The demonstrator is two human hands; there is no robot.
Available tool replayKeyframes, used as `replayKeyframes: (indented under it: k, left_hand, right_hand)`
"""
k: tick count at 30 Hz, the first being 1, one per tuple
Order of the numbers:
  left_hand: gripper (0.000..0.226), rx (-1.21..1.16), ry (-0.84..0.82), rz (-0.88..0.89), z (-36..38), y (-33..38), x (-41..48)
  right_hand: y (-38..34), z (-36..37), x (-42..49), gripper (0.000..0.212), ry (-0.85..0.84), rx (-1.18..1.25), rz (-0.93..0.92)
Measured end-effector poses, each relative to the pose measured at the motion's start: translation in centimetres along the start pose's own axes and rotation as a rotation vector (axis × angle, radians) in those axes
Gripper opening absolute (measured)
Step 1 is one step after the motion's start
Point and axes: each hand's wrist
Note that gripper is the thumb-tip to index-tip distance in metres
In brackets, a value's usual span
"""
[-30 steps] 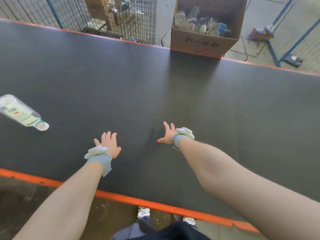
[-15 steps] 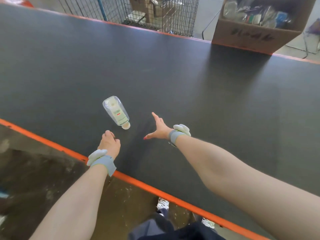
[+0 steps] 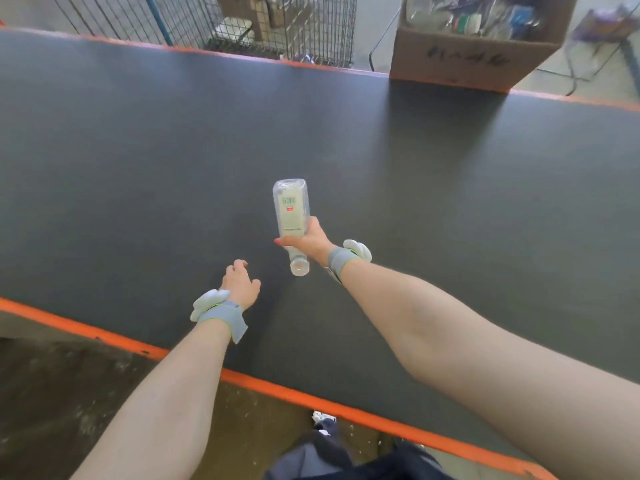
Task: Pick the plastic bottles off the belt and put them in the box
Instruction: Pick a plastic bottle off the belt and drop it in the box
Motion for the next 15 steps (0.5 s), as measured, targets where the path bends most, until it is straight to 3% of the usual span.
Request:
replayKeyframes:
  k: [9, 13, 15]
  left_hand:
    - [0.055, 0.112, -0.125, 0.222, 1.7, 16.2, 4.7]
    - [0.058, 0.278, -0.170, 0.327, 1.6, 24.5, 7.5]
    - [0.057, 0.317, -0.152, 0.348, 1.2, 27.8, 9.0]
  right_hand:
    - [-2.3, -14.3, 0.9, 0.076, 0.143, 0.180, 0.303]
    - [-4.9, -21.3, 2.8, 0.077, 0.272, 0.273, 0.272]
    - [-6.5, -24.5, 5.0, 0.088, 0.364, 0.320, 0.208]
Point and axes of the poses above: each hand's wrist, its own x-axis towards the middle knuckle, its own z-axis out of the palm, y = z × x, and after that the axes turned 1 degree about -x, right-handed
